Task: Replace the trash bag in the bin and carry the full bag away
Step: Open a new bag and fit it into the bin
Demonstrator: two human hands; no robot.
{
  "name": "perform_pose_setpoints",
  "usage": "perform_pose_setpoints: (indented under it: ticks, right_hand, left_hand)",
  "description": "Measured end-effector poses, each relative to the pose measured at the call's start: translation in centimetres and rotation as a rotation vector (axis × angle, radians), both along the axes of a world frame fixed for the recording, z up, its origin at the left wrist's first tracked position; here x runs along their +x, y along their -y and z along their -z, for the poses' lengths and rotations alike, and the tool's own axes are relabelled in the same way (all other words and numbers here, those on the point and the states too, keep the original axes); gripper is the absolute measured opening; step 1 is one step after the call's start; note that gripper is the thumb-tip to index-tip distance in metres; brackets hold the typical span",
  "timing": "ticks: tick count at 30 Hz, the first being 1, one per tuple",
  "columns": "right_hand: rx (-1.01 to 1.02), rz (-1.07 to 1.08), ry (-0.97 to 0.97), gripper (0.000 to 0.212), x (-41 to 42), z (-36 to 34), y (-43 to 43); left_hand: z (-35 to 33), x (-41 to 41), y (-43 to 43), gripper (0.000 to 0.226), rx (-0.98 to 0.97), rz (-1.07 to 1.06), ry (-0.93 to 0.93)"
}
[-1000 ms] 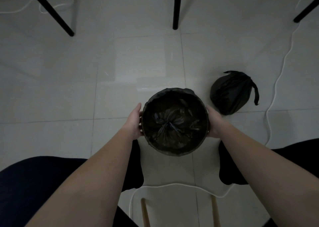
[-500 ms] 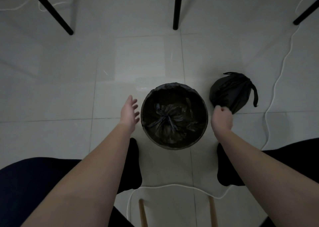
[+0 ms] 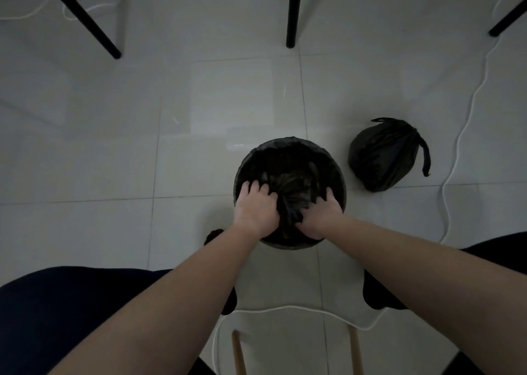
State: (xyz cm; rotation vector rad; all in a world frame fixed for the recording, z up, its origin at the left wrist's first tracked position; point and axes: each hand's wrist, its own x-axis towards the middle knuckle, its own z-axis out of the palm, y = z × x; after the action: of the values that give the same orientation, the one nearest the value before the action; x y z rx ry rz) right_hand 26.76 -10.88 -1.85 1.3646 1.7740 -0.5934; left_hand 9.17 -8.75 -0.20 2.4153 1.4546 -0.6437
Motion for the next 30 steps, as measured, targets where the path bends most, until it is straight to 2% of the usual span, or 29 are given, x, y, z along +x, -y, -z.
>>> perform_pose_setpoints:
  ticks: [3,7,12,17,27,30]
  right_hand:
    - [-0.108,-0.052,0.164,0.081,0.2,0.7,0.0]
    - [-0.134,-0.089,0.243,0.083,1.0,1.4,-0.3]
    - [0.017,-0.160,0.160,0.062,1.1,-1.8,-0.5]
    - [0.000,-0.117,0.096,0.052,1.6,-2.0,-0.2]
    - [-0.061,-0.167,0.128,0.056,2.4,0.4,-0.1]
    - [-0.085,-0.184,0.159,0.058,2.7,0.7,-0.3]
  left_hand:
    - [0.8,-0.2,0.4,0.067,-0.069,0.022,-0.067]
    - [1.0,-0.2,-0.3,0.072,-0.113,0.063,-0.110]
    - [0.4,-0.1,-1.1,0.071,-0.115,0.105,-0.127]
    - [1.2,0.2,-0.9,0.073,-0.171,0.089,-0.167]
    - [5.0,2.1,-0.4,0.091,-0.282,0.051,-0.359]
    - [5.0,2.1,-0.7,0.093,-0.289,0.056,-0.357]
